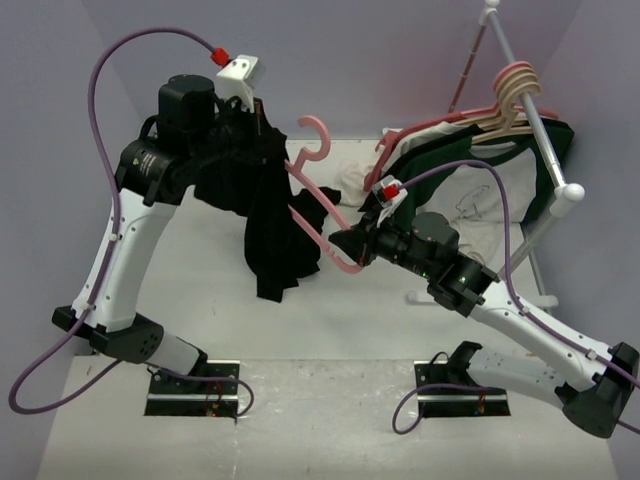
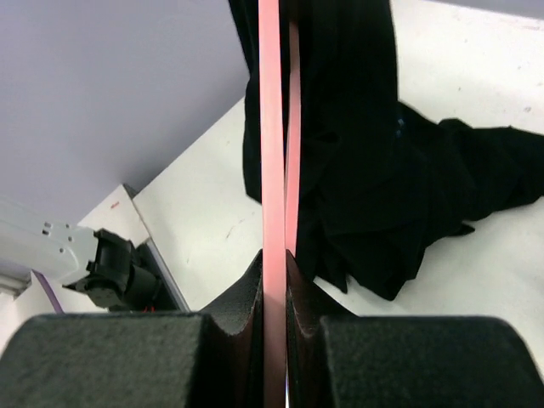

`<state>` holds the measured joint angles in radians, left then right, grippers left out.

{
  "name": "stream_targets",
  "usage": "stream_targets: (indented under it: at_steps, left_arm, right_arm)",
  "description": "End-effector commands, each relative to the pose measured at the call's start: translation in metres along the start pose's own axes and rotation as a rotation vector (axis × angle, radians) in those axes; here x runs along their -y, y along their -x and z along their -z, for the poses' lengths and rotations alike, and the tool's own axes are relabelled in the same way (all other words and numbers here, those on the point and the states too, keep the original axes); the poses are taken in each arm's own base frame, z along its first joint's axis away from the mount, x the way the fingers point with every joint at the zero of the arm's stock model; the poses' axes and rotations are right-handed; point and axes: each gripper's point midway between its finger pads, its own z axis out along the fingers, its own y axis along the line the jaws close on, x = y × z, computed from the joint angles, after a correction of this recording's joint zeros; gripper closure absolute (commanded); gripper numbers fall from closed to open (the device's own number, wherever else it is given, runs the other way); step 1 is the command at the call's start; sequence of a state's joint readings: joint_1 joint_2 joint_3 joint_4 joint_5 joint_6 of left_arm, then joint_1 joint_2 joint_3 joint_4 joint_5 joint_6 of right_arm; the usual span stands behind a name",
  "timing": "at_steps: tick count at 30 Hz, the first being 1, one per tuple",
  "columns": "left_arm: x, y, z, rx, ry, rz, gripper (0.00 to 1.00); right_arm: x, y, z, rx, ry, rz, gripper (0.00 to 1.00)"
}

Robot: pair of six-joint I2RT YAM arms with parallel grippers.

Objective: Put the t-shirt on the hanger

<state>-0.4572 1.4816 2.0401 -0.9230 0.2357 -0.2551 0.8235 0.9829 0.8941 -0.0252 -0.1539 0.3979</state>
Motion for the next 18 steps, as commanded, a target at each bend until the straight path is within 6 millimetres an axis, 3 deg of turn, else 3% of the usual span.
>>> stream_targets:
  at_steps: [1,5,11,14,17,18]
  left_arm:
    - [0.042,-0.005,-0.006,-0.03,-0.136,-0.026,1.0]
    - [0.059,-0.035,-0.01,-0.101,-0.167,-0.064,1.0]
    - [0.075,-0.051,-0.002,-0.13,-0.247,-0.085,1.0]
    - [0.08,-0.046,0.003,-0.12,-0.259,-0.091,1.0]
    - [0.07,-0.03,0.007,-0.069,-0.179,-0.091,1.0]
    - [0.067,-0.022,0.01,-0.041,-0.156,-0.091,0.9]
  right_arm:
    - [-0.017,0.054,0.003,0.216,0.052,0.027,1.0]
    - [-0.008,0.082,0.008,0.321,-0.018,-0.018,1.0]
    - [-0.005,0.103,0.015,0.401,-0.03,-0.043,1.0]
    - [-0.006,0.102,0.017,0.411,-0.019,-0.031,1.0]
    - [-0.006,0.101,0.025,0.451,-0.004,-0.038,1.0]
    - [-0.004,0.096,0.029,0.458,-0.008,-0.04,1.0]
